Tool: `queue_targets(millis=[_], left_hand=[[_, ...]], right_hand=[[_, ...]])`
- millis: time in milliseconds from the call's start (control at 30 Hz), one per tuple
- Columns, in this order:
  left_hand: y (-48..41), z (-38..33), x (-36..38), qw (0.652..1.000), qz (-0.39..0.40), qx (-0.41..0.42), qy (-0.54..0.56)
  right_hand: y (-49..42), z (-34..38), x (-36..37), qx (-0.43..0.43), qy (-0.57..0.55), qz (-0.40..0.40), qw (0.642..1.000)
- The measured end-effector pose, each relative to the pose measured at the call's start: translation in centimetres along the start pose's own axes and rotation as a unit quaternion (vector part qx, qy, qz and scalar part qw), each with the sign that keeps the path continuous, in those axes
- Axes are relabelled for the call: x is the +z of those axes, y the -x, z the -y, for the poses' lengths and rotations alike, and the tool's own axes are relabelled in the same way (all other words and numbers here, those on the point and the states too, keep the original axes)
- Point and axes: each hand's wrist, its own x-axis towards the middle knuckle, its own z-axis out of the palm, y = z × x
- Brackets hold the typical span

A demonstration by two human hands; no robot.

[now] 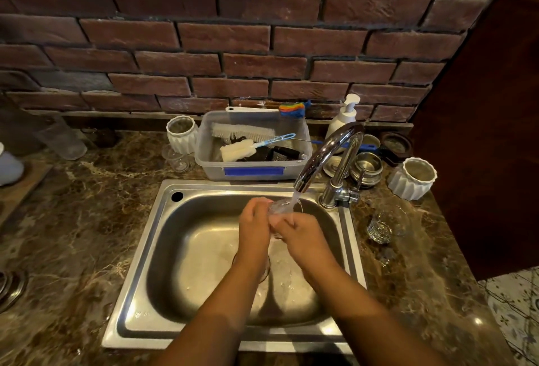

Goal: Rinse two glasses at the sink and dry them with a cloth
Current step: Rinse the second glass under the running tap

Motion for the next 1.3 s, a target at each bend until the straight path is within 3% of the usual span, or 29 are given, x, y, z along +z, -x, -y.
queue_targets(millis=[67, 100, 167, 233, 300, 367, 433, 467, 500, 567, 633, 667, 700, 767, 833, 900, 967, 1033, 1100, 1167, 1200, 1233, 1300], left_hand=[[0.1, 0.3, -0.4, 0.995, 0.000, 0.084, -0.057], [0.1, 0.2, -0.6, 0.994, 0.003, 0.092, -0.062], [-0.2, -0.1, -0.8, 0.996, 0.030, 0.059, -0.059], [-0.5, -0.7, -1.0, 0.997, 0.061, -0.043, -0.023], [-0.9, -1.2, -1.7, 0.976, 0.101, -0.187, 0.049], [-1.4, -1.5, -2.6, 0.936, 0.161, -0.289, 0.118], [-1.6, -1.7, -3.1, 0.916, 0.182, -0.326, 0.150], [-1.6, -1.8, -3.0, 0.917, 0.180, -0.322, 0.148], [-1.5, -1.9, -2.6, 0.926, 0.168, -0.307, 0.143], [-1.3, -1.8, -1.7, 0.954, 0.115, -0.246, 0.125], [-1.0, -1.6, -0.7, 0.988, 0.046, -0.137, 0.054], [-0.9, -1.4, -0.4, 0.998, 0.023, -0.063, 0.001], [-0.7, -1.3, -0.3, 0.998, 0.010, 0.016, -0.054], [-0.4, -0.9, -0.4, 0.979, 0.006, 0.143, -0.145], [-0.5, -0.9, -0.9, 0.967, 0.014, 0.187, -0.174], [-0.8, -1.1, -1.0, 0.973, 0.034, 0.161, -0.161], [-0.8, -1.2, -0.9, 0.988, 0.052, 0.075, -0.125], [-0.7, -1.4, -0.9, 0.995, 0.062, -0.072, -0.036], [-0.9, -1.4, -1.5, 0.969, 0.103, -0.211, 0.081], [-1.1, -1.0, -2.2, 0.931, 0.137, -0.286, 0.181], [-1.2, -0.8, -2.4, 0.923, 0.136, -0.301, 0.199], [-1.2, -0.8, -2.3, 0.923, 0.128, -0.304, 0.196], [-0.9, -0.8, -1.5, 0.944, 0.083, -0.267, 0.175]], right_hand=[[0.1, 0.7, 0.3, 0.090, -0.142, 0.010, 0.986], [0.1, 1.0, 0.2, 0.089, -0.134, 0.023, 0.987], [0.1, 0.8, -0.2, 0.021, -0.029, 0.047, 0.998], [0.1, 0.8, -0.8, -0.065, 0.126, 0.075, 0.987], [-0.1, 0.7, -1.8, -0.155, 0.320, 0.111, 0.928], [-0.2, 0.7, -2.5, -0.245, 0.473, 0.145, 0.834], [-0.1, 0.7, -2.4, -0.303, 0.530, 0.146, 0.778], [-0.1, 0.5, -2.2, -0.310, 0.536, 0.134, 0.774], [-0.1, 0.4, -2.0, -0.302, 0.523, 0.123, 0.787], [-0.2, 0.0, -1.7, -0.231, 0.414, 0.113, 0.873], [-0.1, -0.1, -0.9, -0.128, 0.203, 0.088, 0.967], [0.0, 0.1, -0.6, -0.077, 0.094, 0.057, 0.991], [-0.1, 0.2, -0.4, -0.015, -0.010, 0.030, 0.999], [0.0, 0.2, 0.0, 0.104, -0.220, 0.028, 0.970], [0.2, 0.3, 0.0, 0.139, -0.307, 0.047, 0.940], [0.0, 0.2, -0.2, 0.090, -0.210, 0.047, 0.972], [-0.2, 0.3, -0.5, -0.020, -0.013, 0.056, 0.998], [-0.5, 0.1, -1.2, -0.134, 0.192, 0.092, 0.968], [-0.7, 0.2, -1.8, -0.204, 0.385, 0.130, 0.891], [-0.5, 0.8, -2.1, -0.261, 0.508, 0.152, 0.807], [-0.3, 1.0, -1.9, -0.277, 0.536, 0.153, 0.783], [-0.1, 1.0, -1.7, -0.285, 0.539, 0.145, 0.779], [0.1, 0.9, -1.3, -0.258, 0.476, 0.118, 0.833]])
